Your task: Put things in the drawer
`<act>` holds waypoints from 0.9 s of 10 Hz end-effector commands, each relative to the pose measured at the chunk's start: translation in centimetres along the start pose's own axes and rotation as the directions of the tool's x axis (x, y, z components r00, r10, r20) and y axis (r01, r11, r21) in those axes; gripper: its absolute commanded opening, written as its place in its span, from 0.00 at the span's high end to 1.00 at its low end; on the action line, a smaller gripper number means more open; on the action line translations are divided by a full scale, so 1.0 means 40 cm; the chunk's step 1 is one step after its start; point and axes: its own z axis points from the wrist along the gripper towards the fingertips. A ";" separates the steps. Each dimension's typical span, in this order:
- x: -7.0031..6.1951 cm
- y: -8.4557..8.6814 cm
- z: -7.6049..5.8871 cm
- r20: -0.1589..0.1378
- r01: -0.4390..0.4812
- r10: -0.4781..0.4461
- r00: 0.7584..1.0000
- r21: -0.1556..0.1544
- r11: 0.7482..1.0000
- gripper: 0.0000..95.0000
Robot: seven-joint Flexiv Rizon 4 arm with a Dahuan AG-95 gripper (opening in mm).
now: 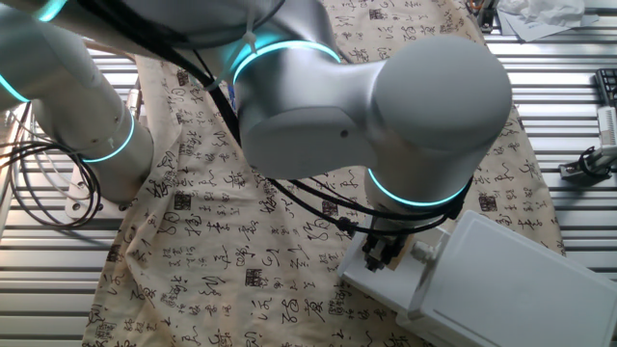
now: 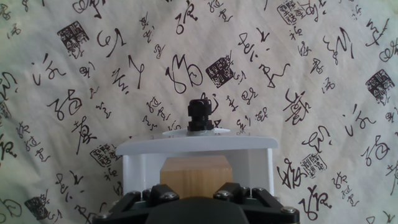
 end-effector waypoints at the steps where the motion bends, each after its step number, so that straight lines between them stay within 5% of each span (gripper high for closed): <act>1: 0.000 0.001 0.002 -0.003 -0.001 0.001 1.000 0.000 1.000 1.00; 9: 0.001 0.005 0.025 -0.012 0.002 -0.002 1.000 0.006 1.000 1.00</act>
